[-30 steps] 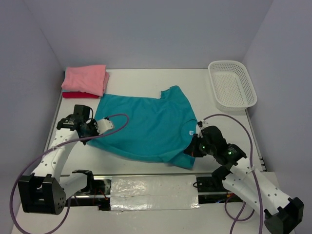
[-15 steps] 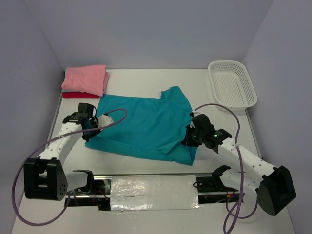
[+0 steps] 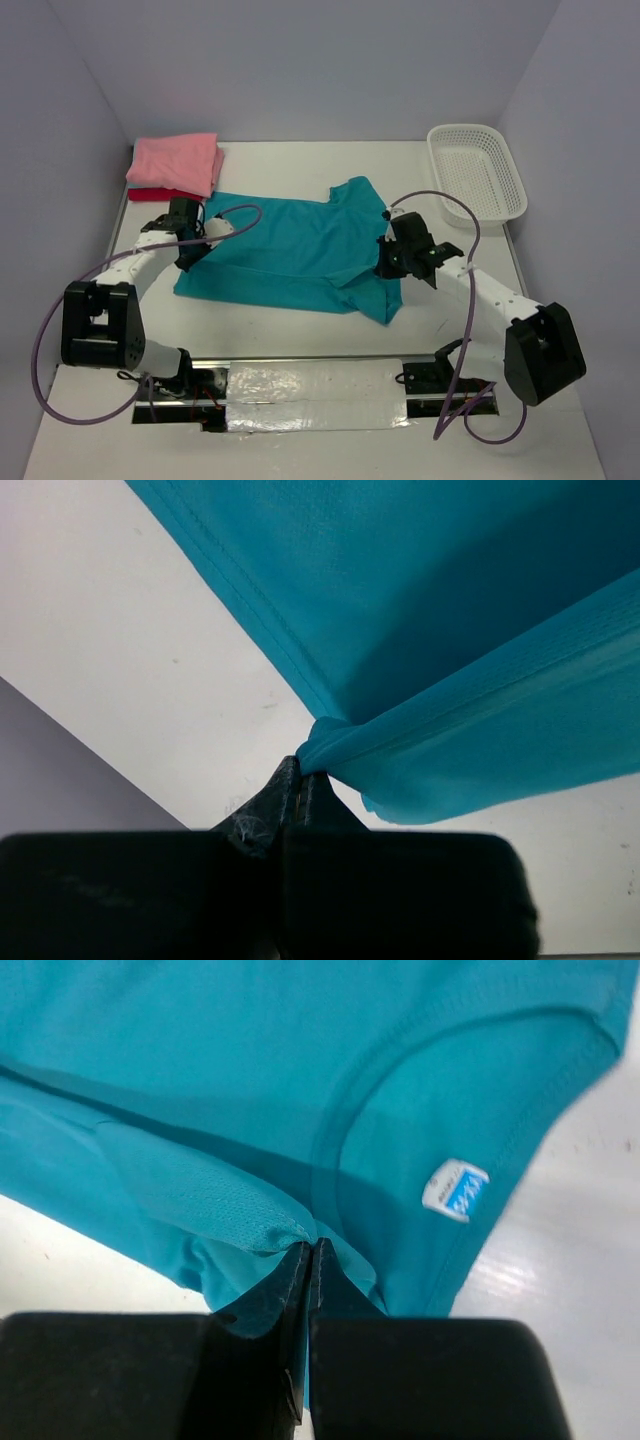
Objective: Fold and stack the t-shirts
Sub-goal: Fold the flattened tshirt in 1/3 of the way
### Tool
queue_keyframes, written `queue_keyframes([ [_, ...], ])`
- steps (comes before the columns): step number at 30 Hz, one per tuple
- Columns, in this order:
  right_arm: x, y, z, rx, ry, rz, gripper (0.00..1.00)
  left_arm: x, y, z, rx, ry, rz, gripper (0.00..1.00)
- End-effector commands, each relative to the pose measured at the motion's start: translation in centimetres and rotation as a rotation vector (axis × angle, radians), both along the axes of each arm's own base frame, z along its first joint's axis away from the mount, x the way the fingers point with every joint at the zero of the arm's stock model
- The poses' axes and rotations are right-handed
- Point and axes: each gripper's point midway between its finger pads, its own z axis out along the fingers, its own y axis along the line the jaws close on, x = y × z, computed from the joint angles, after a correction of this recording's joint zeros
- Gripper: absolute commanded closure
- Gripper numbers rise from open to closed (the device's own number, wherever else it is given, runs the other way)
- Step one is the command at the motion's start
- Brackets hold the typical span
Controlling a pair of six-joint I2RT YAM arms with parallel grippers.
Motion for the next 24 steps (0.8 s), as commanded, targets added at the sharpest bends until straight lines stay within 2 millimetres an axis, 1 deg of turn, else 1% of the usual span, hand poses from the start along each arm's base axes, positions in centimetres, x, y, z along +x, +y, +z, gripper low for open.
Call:
queue_keyframes([
  [1,2.9,1.5,2.2,0.015,-0.093,0.079,1.0,2.1,-0.3,0.2,-0.002,-0.039,0.011,1.0],
  [2,3.0,1.5,1.4,0.001,-0.067,0.084,1.0,2.2,-0.3,0.0,-0.003,-0.035,0.016,1.0],
  [4,3.6,1.5,1.4,-0.022,-0.066,0.094,1.0,2.6,-0.5,-0.8,-0.003,-0.022,0.016,1.0],
  [5,3.6,1.4,0.7,-0.04,-0.038,0.096,1.0,2.7,-0.4,-0.9,-0.001,-0.021,0.027,1.0],
  [6,4.1,1.4,0.9,-0.05,-0.04,0.094,0.96,2.9,-0.4,-1.1,0.001,-0.019,0.031,0.96],
  [7,4.3,1.1,0.3,-0.077,-0.02,0.085,0.89,3.1,-0.4,-1.3,0.001,-0.013,0.039,0.87],
  [8,4.2,0.9,0.0,-0.095,0.002,0.08,0.76,3.1,-0.4,-1.4,-0.002,-0.011,0.061,0.77],
  [9,4.9,0.6,0.2,-0.109,0.0,0.06,0.51,3.2,-0.3,-1.4,-0.005,-0.008,0.073,0.56],
  [10,5.1,0.1,-0.2,-0.118,0.028,0.024,0.44,3.6,-0.4,-1.2,-0.019,-0.014,0.101,0.4],
  [11,5.1,-0.3,-0.2,-0.114,0.055,0.0,0.39,3.4,-0.3,-1.1,-0.032,0.001,0.121,0.26],
  [12,6.0,-1.0,0.5,-0.085,0.057,-0.044,0.32,3.5,-0.1,-1.1,-0.066,0.01,0.151,0.23],
  [13,6.3,-1.4,1.1,-0.049,0.058,-0.073,0.3,4.5,-0.2,0.1,-0.101,-0.016,0.188,0.22],
  [14,6.3,-0.9,1.8,0.038,0.072,-0.09,0.29,4.1,0.7,0.3,-0.143,0.004,0.241,0.19],
  [15,6.5,-1.1,2.5,0.088,0.066,-0.117,0.25,4.3,1.0,0.9,-0.172,-0.001,0.267,0.18],
  [16,7.0,-2.2,4.1,0.138,0.027,-0.164,0.24,5.1,1.3,2.2,-0.21,-0.029,0.303,0.06],
  [17,6.8,-2.6,4.6,0.176,0.028,-0.194,0.22,5.1,1.5,2.7,-0.237,-0.029,0.328,0.01],
  [18,6.6,-2.7,5.2,0.191,0.023,-0.199,0.21,4.3,1.8,2.9,-0.279,0.005,0.357,0.01],
  [19,6.1,-3.0,6.1,0.191,0.004,-0.205,0.21,4.2,1.8,3.4,-0.3,0.009,0.374,0.01],
  [20,4.8,-3.4,5.2,0.173,0.044,-0.214,0.22,3.6,1.7,3.3,-0.309,0.032,0.381,0.04],
  [21,3.9,-3.4,4.7,0.181,0.07,-0.228,0.29,2.5,1.3,3.0,-0.316,0.075,0.384,0.06],
  [22,2.8,-3.4,4.6,0.194,0.079,-0.234,0.33,1.5,0.9,2.4,-0.331,0.107,0.387,0.08],
  [23,1.1,-3.4,2.9,0.191,0.125,-0.238,0.39,0.8,0.8,1.9,-0.331,0.13,0.392,0.15],
  [24,0.4,-3.4,2.4,0.203,0.144,-0.253,0.63,0.1,0.7,1.5,-0.331,0.148,0.397,0.18],
])
